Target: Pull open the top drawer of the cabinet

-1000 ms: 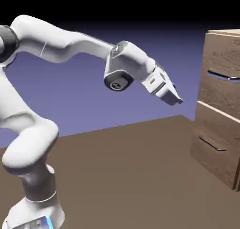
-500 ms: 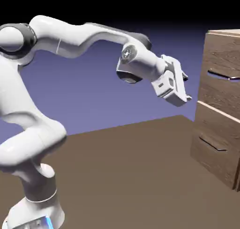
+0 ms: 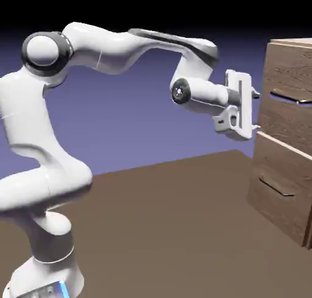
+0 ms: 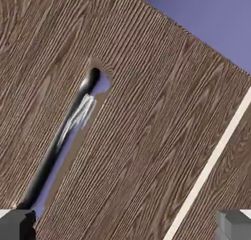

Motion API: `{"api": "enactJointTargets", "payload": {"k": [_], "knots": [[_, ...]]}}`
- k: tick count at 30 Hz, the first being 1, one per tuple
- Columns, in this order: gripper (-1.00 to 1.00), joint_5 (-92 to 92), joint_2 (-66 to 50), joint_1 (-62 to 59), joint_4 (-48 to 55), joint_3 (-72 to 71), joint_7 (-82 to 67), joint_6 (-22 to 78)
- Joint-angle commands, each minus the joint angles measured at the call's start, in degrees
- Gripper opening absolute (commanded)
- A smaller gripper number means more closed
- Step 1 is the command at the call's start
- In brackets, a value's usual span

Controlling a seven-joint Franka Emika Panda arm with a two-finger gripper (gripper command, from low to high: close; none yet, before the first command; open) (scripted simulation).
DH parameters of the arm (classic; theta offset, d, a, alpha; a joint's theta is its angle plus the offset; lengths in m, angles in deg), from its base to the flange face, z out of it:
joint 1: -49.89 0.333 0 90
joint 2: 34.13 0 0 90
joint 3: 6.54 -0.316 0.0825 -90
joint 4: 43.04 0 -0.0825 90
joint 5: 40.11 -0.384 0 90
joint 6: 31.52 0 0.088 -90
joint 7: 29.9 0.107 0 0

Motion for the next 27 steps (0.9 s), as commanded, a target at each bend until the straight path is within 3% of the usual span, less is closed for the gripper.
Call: {"api": "enactJointTargets", "payload": {"k": [1,14,24,25,27], "knots": [[0.00,-2.5,-0.2,-1.6,0.8,-1.5,-0.8,0.3],[0.00,-34.9,-2.2,-22.4,11.4,-20.8,-11.0,3.7],[0.00,-32.3,6.6,-37.9,22.9,-32.6,-0.9,2.3],[-1.00,-32.3,6.6,-37.9,22.9,-32.6,-0.9,2.3],[-1.00,-32.7,5.4,-35.8,20.9,-31.1,-2.2,2.6]]}}
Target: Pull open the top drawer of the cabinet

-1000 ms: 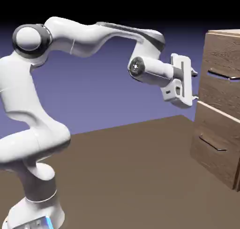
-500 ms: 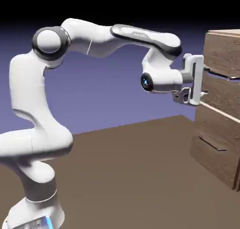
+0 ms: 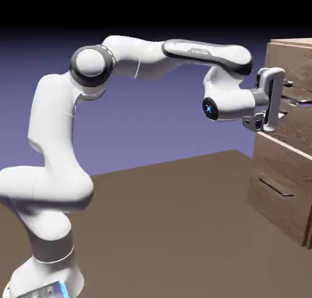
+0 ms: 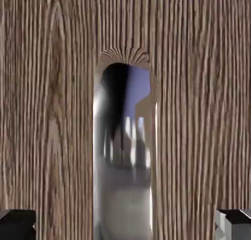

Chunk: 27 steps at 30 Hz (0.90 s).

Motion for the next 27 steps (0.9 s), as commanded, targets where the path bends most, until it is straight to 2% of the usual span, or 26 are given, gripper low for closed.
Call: {"api": "enactJointTargets", "payload": {"k": [1,11,20,27], "knots": [[-1.00,-0.4,-1.2,2.1,-1.8,1.5,-1.3,0.3],[-1.00,-2.9,-8.3,22.8,-14.1,19.2,-9.6,2.1],[-1.00,-3.2,-8.8,41.5,-21.8,36.7,-11.6,3.1],[-1.00,-1.3,-3.2,55.8,-30.3,50.7,-7.6,4.5]]}}
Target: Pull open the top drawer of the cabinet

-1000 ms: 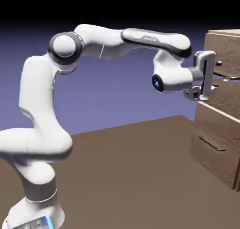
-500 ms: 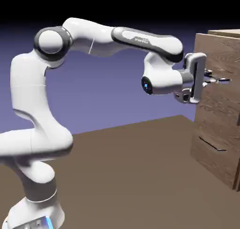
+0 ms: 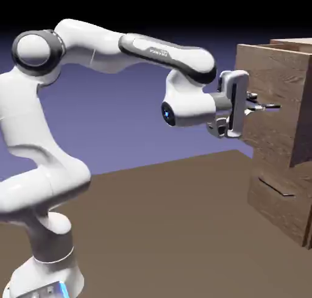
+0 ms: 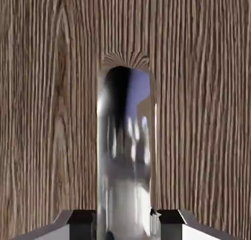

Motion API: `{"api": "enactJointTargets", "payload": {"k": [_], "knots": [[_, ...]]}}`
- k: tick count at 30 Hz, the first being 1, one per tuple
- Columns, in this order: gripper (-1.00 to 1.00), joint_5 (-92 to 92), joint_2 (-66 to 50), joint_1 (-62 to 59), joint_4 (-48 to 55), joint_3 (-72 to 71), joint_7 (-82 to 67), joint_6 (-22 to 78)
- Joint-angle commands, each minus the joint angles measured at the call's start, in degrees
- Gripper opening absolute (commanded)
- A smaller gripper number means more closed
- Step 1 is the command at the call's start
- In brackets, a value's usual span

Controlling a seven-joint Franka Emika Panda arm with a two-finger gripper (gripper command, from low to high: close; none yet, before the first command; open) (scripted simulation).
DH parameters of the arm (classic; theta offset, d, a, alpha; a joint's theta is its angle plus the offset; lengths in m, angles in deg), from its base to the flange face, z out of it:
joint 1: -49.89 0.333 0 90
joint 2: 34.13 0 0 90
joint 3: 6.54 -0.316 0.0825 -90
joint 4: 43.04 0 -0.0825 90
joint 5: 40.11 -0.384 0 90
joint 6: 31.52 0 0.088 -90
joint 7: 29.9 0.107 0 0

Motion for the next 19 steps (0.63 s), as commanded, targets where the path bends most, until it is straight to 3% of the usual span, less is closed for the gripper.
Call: {"api": "enactJointTargets", "payload": {"k": [1,10,15,16,19], "knots": [[-1.00,0.4,1.1,2.1,-1.5,2.0,0.7,0.2],[-1.00,-1.8,0.4,20.3,-6.6,18.6,-7.1,-1.4],[-1.00,1.6,9.9,27.1,-15.2,24.7,-1.6,-1.9],[1.00,1.6,9.9,27.1,-15.2,24.7,-1.6,-1.9],[1.00,3.2,14.0,29.9,-18.6,26.8,0.5,-2.8]]}}
